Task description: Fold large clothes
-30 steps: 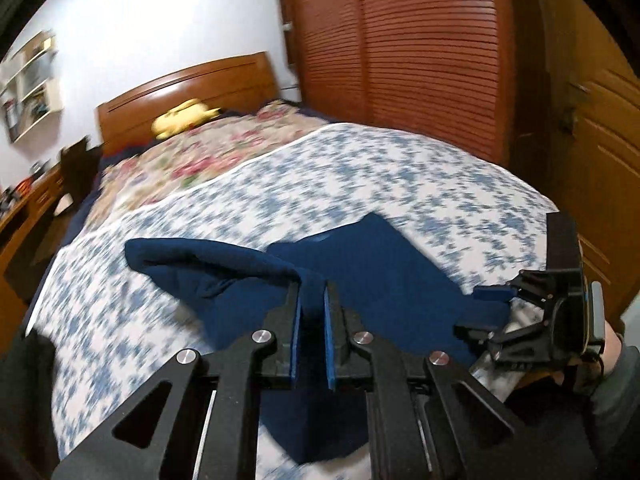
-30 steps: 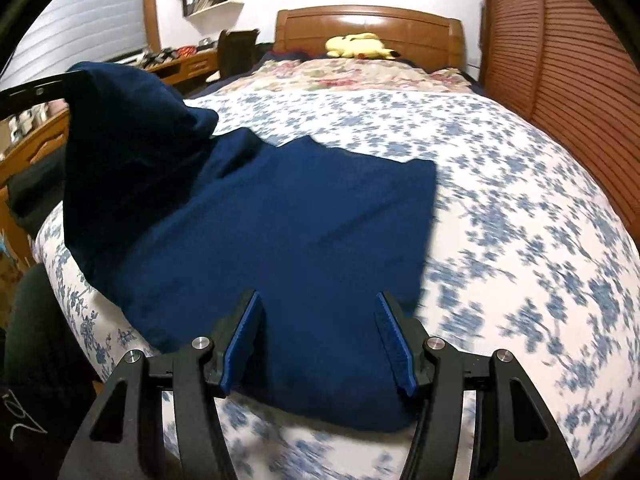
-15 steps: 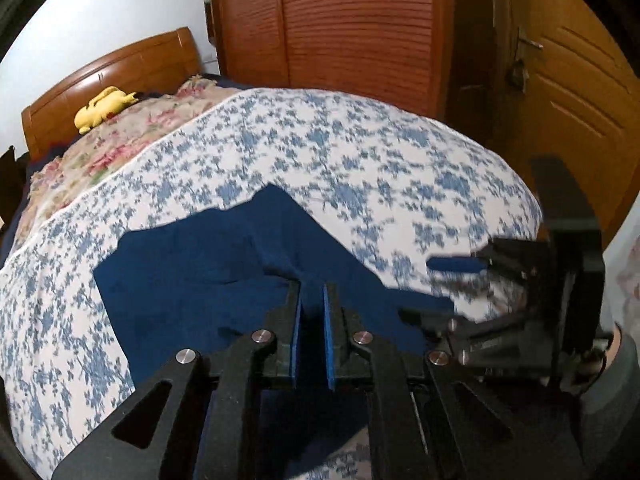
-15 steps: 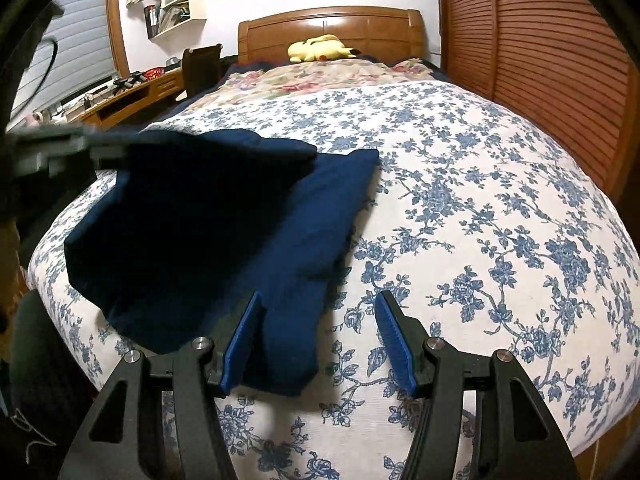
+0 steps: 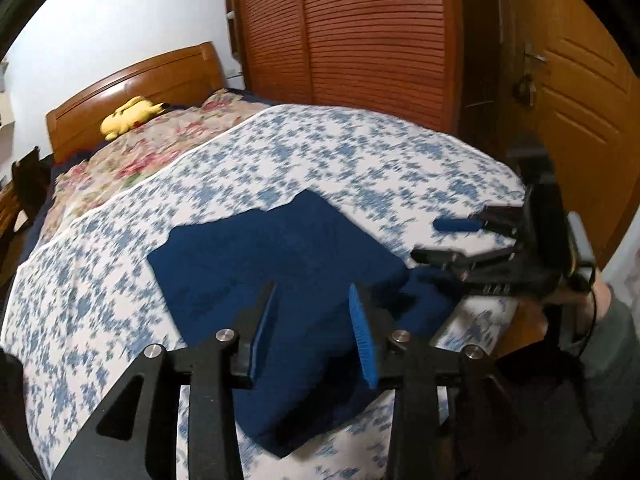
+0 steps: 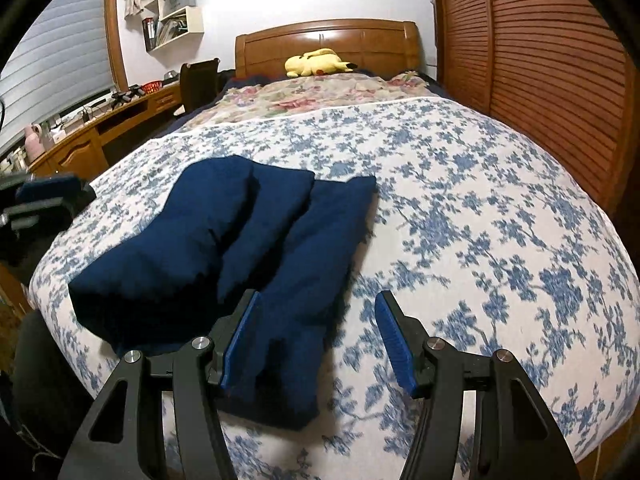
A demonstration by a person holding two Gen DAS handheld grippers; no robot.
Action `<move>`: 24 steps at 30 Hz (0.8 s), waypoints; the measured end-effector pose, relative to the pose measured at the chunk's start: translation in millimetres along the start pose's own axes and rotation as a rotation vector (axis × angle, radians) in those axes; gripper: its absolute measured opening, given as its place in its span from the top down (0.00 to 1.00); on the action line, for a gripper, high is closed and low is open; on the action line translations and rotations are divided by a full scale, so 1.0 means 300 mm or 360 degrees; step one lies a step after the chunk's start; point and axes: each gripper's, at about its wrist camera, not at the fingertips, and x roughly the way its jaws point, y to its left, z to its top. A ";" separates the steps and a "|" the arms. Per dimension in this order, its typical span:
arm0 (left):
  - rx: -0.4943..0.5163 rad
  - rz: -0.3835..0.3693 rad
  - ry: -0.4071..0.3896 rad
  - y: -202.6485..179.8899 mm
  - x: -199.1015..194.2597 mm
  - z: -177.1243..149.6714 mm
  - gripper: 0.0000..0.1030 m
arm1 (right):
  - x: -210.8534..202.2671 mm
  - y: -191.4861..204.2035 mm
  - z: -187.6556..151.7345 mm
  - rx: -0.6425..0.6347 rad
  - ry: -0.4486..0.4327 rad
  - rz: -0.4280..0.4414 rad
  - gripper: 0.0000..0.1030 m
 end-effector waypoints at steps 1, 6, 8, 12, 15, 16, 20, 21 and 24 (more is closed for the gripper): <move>-0.0010 0.0005 0.0010 0.013 0.003 -0.013 0.63 | 0.004 0.013 0.008 -0.0011 -0.0004 0.0011 0.41; -0.0107 0.0025 0.0078 0.102 0.028 -0.094 0.60 | 0.025 0.084 0.046 -0.0080 -0.0040 0.0041 0.41; -0.0141 0.0040 0.0089 0.133 0.033 -0.123 0.54 | 0.027 0.099 0.062 -0.0081 -0.0068 0.0056 0.41; -0.0192 0.0058 0.0101 0.183 0.031 -0.168 0.47 | 0.029 0.106 0.077 -0.0056 -0.0107 0.0079 0.41; -0.0232 0.0073 0.0120 0.219 0.033 -0.204 0.47 | 0.032 0.116 0.081 -0.0051 -0.0127 0.0103 0.41; -0.0241 0.0074 0.0123 0.230 0.034 -0.212 0.47 | 0.038 0.120 0.073 -0.0056 -0.0126 0.0117 0.41; -0.0287 0.0082 0.0147 0.263 0.042 -0.255 0.47 | 0.054 0.136 0.056 -0.0101 -0.0116 0.0129 0.41; -0.0294 0.0085 0.0151 0.267 0.044 -0.263 0.47 | 0.061 0.136 0.054 -0.0101 -0.0105 0.0141 0.41; -0.0318 0.0092 0.0162 0.280 0.051 -0.280 0.47 | 0.104 0.148 0.051 -0.0102 -0.0035 0.0191 0.41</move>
